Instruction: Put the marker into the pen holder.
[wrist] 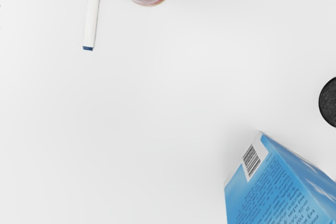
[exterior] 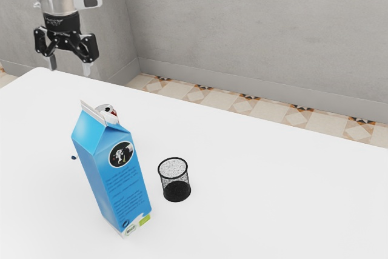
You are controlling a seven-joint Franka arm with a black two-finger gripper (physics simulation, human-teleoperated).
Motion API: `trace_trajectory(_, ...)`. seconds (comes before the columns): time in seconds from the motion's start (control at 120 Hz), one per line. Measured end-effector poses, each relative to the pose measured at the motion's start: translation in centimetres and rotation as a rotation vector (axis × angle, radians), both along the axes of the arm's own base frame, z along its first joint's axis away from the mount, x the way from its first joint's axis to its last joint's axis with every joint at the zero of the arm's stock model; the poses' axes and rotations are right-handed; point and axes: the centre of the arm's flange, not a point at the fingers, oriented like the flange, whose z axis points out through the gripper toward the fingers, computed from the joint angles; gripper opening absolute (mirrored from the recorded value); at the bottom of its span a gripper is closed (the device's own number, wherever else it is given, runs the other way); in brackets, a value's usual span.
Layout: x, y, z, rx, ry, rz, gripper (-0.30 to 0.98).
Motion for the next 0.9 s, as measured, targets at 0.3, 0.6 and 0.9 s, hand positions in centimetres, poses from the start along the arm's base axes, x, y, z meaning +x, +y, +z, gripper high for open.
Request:
trace_trajectory(0.3, -1.3, 2.2, -8.1, -0.002, 0.038, 0.035, 0.69)
trace_trajectory(0.6, -3.0, 9.7, -15.9, -0.023, 0.073, 0.175, 0.69)
trace_trajectory(0.9, -2.1, 11.6, -26.2, -0.047, 0.129, 0.197, 0.69)
